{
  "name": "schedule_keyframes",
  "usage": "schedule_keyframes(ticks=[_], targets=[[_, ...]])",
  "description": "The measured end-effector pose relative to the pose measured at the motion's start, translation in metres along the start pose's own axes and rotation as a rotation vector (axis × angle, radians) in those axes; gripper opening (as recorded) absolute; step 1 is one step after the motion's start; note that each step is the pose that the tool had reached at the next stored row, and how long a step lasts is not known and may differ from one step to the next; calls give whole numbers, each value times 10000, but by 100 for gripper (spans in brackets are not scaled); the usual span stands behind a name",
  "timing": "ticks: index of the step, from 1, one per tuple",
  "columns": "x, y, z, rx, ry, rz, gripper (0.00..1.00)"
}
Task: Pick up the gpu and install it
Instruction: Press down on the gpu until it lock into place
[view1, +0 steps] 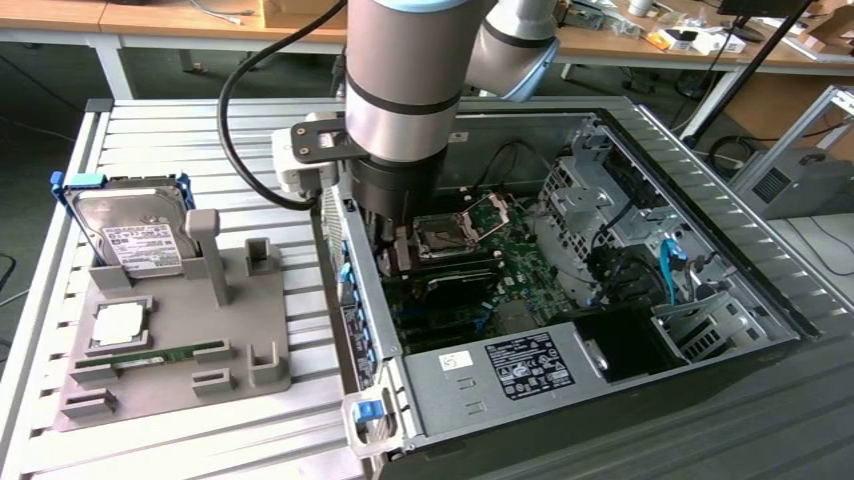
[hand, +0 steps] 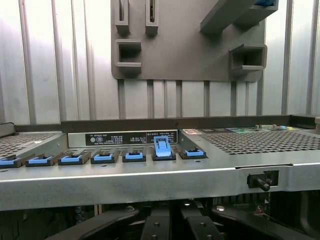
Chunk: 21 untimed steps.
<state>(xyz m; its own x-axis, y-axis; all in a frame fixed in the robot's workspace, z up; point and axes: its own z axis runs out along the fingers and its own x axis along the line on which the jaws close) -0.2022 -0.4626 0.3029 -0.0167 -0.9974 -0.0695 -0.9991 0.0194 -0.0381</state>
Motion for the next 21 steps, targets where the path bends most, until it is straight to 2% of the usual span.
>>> schedule_keyframes(ticks=[4,13,21], targets=[[0,-27,1,2,1,-2,11],[1,-9,6,1,1,-2,11],[-1,-131,12,1,0,-3,11]])
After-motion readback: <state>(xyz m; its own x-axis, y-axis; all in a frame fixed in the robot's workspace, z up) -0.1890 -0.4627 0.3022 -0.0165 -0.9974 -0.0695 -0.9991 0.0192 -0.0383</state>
